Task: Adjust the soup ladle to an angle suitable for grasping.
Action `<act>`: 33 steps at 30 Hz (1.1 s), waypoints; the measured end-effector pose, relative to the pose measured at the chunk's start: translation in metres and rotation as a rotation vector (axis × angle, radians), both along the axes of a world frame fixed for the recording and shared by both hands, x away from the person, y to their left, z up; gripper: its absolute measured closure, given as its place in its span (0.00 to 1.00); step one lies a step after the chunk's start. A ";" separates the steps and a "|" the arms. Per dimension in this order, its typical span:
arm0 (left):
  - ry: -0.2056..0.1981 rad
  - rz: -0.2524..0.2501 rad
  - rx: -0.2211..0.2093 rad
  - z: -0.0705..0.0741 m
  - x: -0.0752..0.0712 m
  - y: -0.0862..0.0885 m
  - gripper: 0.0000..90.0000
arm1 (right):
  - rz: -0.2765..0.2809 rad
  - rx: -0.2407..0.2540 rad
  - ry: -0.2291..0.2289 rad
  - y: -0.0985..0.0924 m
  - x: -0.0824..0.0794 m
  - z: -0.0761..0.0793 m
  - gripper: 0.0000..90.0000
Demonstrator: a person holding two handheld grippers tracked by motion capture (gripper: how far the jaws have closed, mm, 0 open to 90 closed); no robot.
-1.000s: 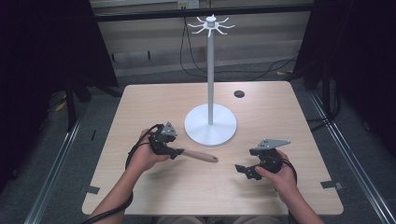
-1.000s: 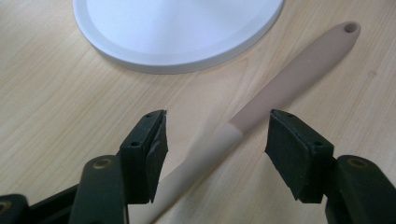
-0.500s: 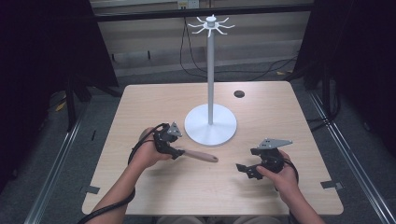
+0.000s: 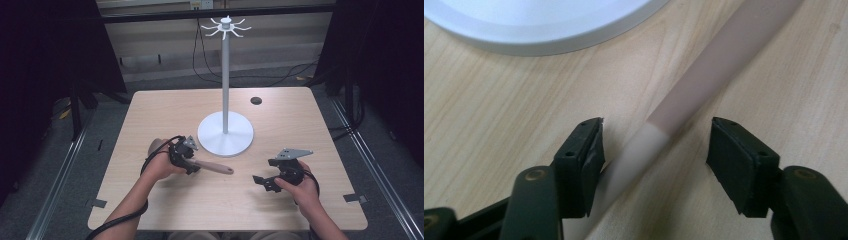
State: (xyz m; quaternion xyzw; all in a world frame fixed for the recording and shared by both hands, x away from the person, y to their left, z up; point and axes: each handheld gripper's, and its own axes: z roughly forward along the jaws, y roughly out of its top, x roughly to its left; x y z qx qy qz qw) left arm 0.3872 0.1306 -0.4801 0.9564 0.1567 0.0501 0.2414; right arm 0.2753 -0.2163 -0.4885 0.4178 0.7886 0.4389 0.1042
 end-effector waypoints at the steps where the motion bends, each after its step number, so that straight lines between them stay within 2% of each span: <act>1: -0.003 0.001 0.003 0.001 0.000 0.000 0.48 | 0.000 0.000 0.000 0.000 0.000 0.000 0.09; 3: -0.010 0.002 0.014 0.002 -0.002 0.000 0.56 | -0.001 0.001 0.000 0.000 0.000 -0.001 0.09; 7: -0.041 -0.050 0.065 0.005 -0.007 -0.005 0.62 | 0.000 -0.002 0.004 0.001 0.000 -0.001 0.09; 9: -0.040 -0.062 0.071 0.005 -0.009 -0.006 0.65 | -0.002 -0.001 0.008 0.001 0.000 -0.002 0.09; 11: -0.017 -0.094 0.076 0.007 -0.009 -0.006 0.67 | 0.007 0.002 0.018 0.001 0.001 -0.002 0.08; 13: -0.011 -0.110 0.070 0.006 -0.011 -0.007 0.69 | 0.010 0.009 0.025 0.001 0.001 -0.003 0.08; 15: -0.001 -0.149 0.088 0.008 -0.011 -0.008 0.71 | 0.012 0.009 0.024 0.001 0.001 -0.003 0.08; 17: 0.011 -0.172 0.087 0.009 -0.013 -0.009 0.73 | 0.007 0.012 0.021 0.000 0.001 -0.003 0.08; 19: 0.039 -0.164 0.052 0.008 -0.015 -0.010 0.75 | 0.003 0.013 0.025 -0.001 0.002 -0.003 0.08; 20: 0.035 -0.204 0.082 0.010 -0.014 -0.009 0.76 | 0.001 0.011 0.025 -0.001 0.002 -0.003 0.08; 21: 0.037 -0.200 0.066 0.009 -0.016 -0.010 0.78 | -0.003 0.014 0.029 -0.003 0.001 -0.003 0.08; 23: 0.045 -0.237 0.087 0.011 -0.015 -0.011 0.79 | -0.004 0.017 0.027 -0.003 0.002 -0.003 0.08; 26: 0.059 -0.252 0.091 0.013 -0.019 -0.015 0.84 | -0.012 0.024 0.032 -0.004 0.002 -0.003 0.08; 28: 0.124 -0.198 0.054 0.013 -0.020 -0.016 0.87 | -0.016 0.026 0.029 -0.005 0.001 -0.003 0.08; 30: 0.116 -0.235 0.075 0.013 -0.020 -0.017 0.87 | -0.015 0.027 0.027 -0.005 0.001 -0.003 0.08; 31: 0.123 -0.213 0.064 0.013 -0.022 -0.019 0.87 | -0.018 0.026 0.027 -0.006 0.001 -0.002 0.08; 33: 0.128 -0.206 0.059 0.015 -0.022 -0.020 0.87 | -0.020 0.029 0.029 -0.006 0.001 -0.002 0.08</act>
